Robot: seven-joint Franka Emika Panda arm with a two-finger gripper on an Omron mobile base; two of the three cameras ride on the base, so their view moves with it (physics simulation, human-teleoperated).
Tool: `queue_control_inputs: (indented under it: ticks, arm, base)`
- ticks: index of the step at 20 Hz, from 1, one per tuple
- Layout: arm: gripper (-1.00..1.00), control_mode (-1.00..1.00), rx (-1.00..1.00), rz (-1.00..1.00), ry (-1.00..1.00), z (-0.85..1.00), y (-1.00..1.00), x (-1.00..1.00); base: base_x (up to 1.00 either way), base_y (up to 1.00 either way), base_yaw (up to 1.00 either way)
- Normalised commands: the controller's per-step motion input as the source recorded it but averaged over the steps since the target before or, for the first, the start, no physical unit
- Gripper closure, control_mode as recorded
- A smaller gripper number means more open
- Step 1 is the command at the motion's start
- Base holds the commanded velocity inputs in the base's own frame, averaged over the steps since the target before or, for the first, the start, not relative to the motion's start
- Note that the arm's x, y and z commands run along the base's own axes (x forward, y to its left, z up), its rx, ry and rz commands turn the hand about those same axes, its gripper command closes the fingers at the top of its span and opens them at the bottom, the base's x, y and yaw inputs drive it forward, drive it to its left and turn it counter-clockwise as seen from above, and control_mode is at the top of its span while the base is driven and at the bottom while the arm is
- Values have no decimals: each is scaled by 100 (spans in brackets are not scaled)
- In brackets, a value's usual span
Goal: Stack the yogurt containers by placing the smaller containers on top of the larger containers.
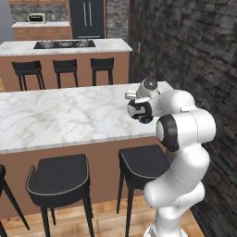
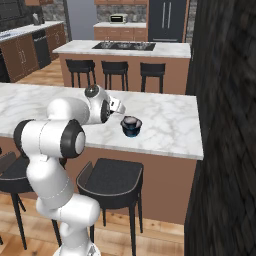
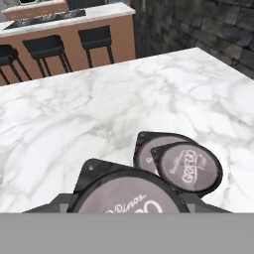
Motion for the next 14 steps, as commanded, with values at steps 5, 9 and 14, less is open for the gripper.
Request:
queue_control_inputs:
  ticks: [5,9,14]
  arm:
    - [100,-100,0,0,5,2,-25,1]
    - [100,-100,0,-2,8,9,-27,12]
    - [100,-100,0,-4,5,10,-24,7]
  base:
    - [0,0,0]
    - [0,0,0]
    - [0,0,0]
